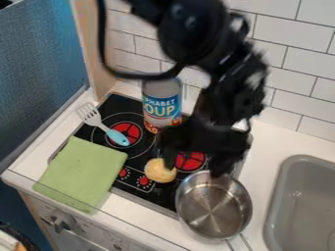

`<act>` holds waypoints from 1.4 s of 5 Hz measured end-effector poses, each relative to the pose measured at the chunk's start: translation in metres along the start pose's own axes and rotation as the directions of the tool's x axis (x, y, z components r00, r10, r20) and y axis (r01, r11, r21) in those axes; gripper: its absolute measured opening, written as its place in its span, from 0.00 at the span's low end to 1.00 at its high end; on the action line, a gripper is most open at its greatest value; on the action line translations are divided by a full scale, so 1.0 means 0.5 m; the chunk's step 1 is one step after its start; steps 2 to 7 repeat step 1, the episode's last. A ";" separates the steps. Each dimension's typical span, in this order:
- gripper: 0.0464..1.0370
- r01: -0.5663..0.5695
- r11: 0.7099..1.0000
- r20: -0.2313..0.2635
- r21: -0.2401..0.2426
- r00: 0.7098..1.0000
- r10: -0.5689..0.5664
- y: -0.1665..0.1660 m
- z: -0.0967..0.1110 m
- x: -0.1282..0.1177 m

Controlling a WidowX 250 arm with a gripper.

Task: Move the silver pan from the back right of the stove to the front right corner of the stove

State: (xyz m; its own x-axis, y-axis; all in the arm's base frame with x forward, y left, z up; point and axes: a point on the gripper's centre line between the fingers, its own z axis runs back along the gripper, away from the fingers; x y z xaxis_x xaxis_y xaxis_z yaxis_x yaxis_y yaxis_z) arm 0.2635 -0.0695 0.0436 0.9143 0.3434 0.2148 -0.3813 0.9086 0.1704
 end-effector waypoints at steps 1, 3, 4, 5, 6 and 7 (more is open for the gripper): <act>0.96 0.085 0.994 0.062 -0.073 0.995 -0.080 -0.047 0.030 0.051; 0.96 0.085 0.994 0.062 -0.073 0.995 -0.080 -0.047 0.030 0.051; 0.96 0.085 0.994 0.062 -0.073 0.995 -0.080 -0.047 0.030 0.051; 0.96 0.085 0.994 0.062 -0.073 0.995 -0.080 -0.047 0.030 0.051; 0.96 0.085 0.994 0.062 -0.073 0.995 -0.080 -0.047 0.030 0.051; 0.96 0.085 0.994 0.062 -0.073 0.995 -0.080 -0.047 0.030 0.051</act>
